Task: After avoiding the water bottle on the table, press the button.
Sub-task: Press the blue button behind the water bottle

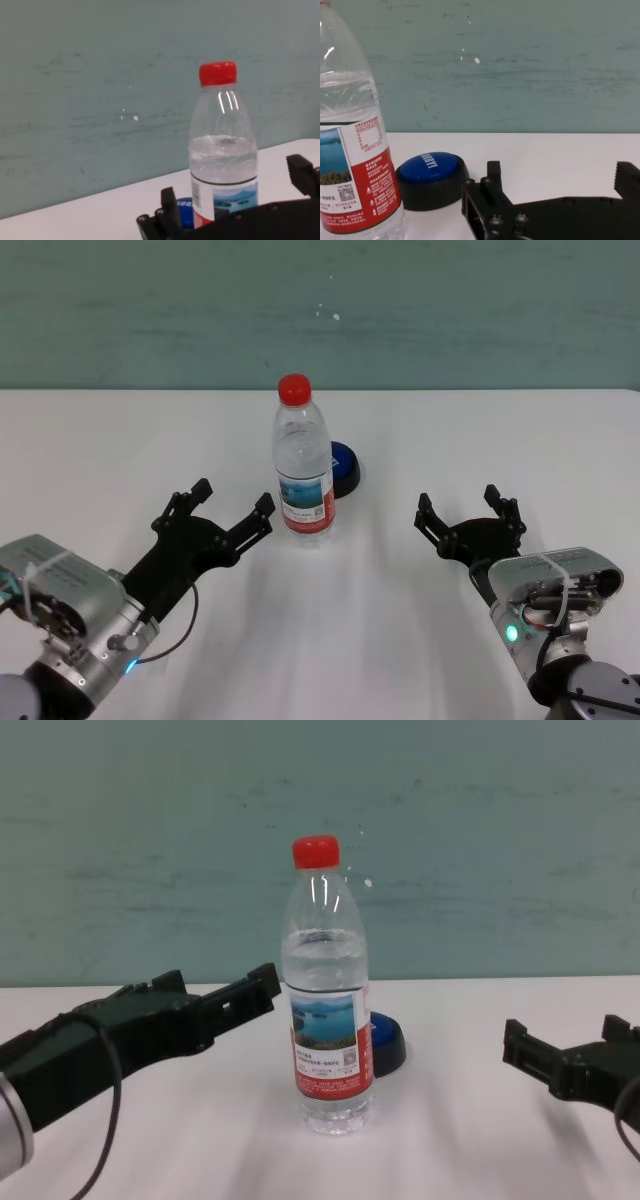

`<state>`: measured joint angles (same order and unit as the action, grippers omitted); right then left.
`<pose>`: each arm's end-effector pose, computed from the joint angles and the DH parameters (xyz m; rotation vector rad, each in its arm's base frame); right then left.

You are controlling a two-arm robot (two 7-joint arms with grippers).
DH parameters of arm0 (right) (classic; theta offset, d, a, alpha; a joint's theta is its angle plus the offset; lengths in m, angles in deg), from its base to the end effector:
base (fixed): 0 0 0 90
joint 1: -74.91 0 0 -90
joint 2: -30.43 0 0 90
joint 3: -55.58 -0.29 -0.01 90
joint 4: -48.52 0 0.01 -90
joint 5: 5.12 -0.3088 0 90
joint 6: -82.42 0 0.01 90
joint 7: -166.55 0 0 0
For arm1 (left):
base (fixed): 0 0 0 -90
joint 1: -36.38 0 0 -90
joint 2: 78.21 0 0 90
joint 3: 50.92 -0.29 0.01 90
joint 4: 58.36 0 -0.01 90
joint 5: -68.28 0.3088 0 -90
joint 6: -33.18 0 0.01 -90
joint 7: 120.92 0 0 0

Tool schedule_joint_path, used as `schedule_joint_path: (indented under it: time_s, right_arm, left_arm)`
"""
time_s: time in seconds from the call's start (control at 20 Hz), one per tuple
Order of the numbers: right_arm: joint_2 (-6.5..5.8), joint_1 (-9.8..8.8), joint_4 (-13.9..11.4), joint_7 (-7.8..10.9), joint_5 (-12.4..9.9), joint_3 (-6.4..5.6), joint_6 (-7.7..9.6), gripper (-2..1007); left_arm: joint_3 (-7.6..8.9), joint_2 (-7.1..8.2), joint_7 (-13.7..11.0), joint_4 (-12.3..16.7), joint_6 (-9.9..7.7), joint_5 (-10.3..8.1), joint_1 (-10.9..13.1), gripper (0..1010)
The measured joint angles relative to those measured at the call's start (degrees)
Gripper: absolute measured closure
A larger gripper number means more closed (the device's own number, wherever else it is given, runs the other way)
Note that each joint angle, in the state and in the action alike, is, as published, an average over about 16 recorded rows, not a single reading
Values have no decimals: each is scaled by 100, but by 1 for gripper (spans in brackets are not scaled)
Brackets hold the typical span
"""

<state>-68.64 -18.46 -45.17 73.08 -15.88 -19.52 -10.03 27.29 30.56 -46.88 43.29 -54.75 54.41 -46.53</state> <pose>0.3002 0.0394 -0.3070 0.0397 0.0385 -1.3661 0.2848 0.0130 -0.2812 0.0050 -0.0687 1.0339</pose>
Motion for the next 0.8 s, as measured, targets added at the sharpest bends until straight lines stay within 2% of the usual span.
schedule_joint_path:
  time_s: [0.4, 0.8]
  right_arm:
    - [0, 0, 0, 0, 0, 0, 0, 1]
    - [0, 0, 0, 0, 0, 0, 0, 1]
  left_arm:
    - [54, 4, 32, 49, 2, -14, 56, 0]
    - [178, -6, 109, 93, 6, -32, 158, 0]
